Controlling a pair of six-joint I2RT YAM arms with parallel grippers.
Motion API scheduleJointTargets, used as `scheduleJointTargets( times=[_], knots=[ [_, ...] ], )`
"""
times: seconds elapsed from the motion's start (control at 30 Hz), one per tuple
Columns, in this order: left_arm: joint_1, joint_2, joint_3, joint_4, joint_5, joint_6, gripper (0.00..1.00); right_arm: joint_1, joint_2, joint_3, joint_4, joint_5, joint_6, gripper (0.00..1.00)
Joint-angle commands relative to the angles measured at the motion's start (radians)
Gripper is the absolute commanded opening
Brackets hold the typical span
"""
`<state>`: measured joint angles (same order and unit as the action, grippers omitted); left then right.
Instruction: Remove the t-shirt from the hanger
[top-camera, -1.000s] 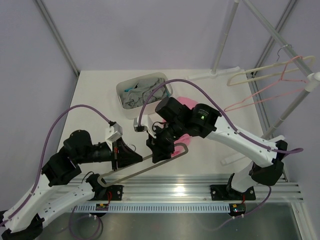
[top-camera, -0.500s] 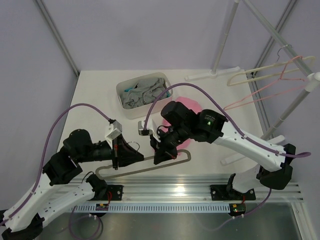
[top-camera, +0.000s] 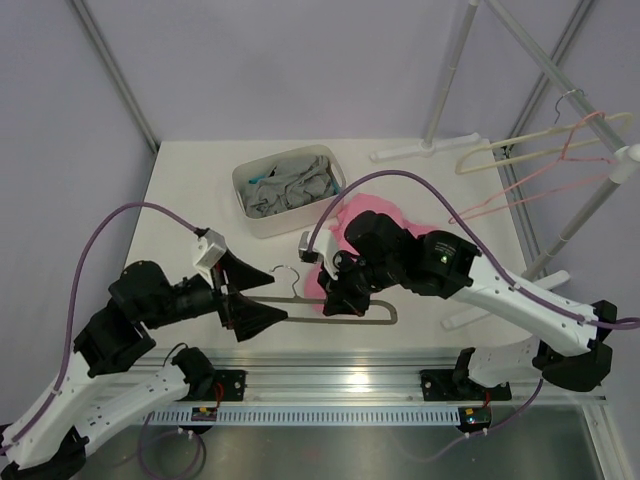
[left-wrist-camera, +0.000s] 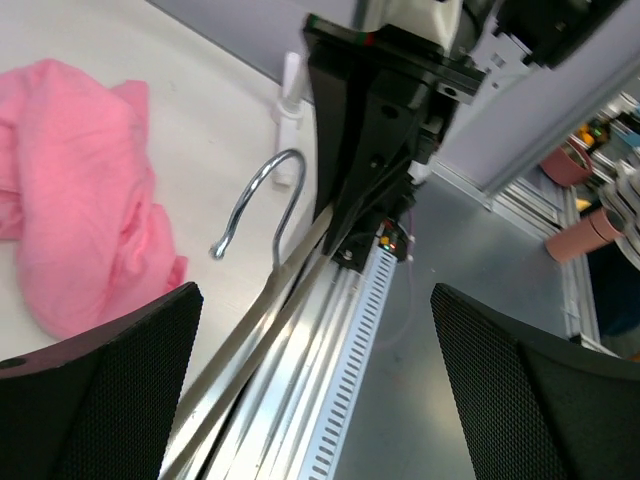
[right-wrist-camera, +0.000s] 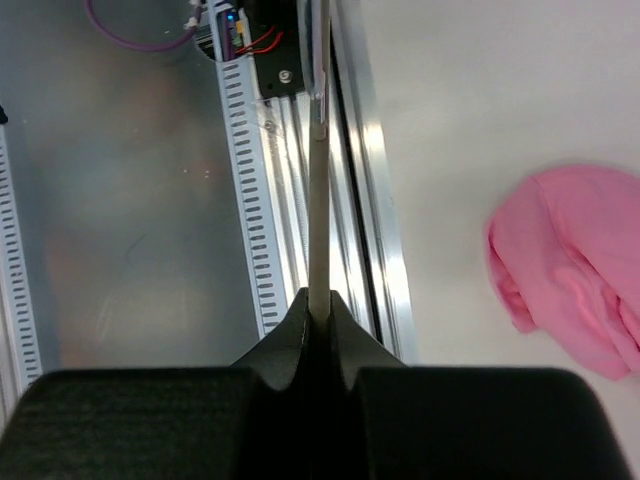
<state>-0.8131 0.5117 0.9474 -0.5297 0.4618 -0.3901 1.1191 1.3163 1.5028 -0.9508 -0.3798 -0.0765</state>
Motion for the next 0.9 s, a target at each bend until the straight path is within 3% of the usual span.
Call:
scheduleJointTargets(
  times=[0.0,0.1,0.23,0.33,0.43,0.63,0.87],
  knots=[
    [-0.001,-0.016,0.056,0.008,-0.171,-0.01,0.99,0.002,-0.077,-0.009,0.038,0.163,0.052,0.0],
    [-0.001,-0.032,0.054,0.008,-0.324,-0.065,0.99,0.002,-0.133,-0.041,0.032,0.238,0.06,0.0],
    [-0.001,-0.019,0.071,0.0,-0.405,-0.102,0.99,0.002,-0.17,-0.053,0.024,0.37,0.124,0.0],
    [-0.001,-0.003,0.067,0.005,-0.413,-0.105,0.99,0.001,-0.169,-0.021,-0.003,0.682,0.248,0.0],
    [-0.003,0.02,-0.031,0.063,-0.393,-0.135,0.99,0.001,-0.143,0.049,-0.025,0.833,0.322,0.0],
    [-0.001,0.096,-0.215,0.247,-0.348,-0.23,0.99,-0.022,0.023,0.25,-0.106,1.126,0.446,0.0],
    [-0.001,0.123,-0.26,0.313,-0.371,-0.24,0.99,-0.198,0.233,0.539,-0.232,1.236,0.619,0.0]
  ],
)
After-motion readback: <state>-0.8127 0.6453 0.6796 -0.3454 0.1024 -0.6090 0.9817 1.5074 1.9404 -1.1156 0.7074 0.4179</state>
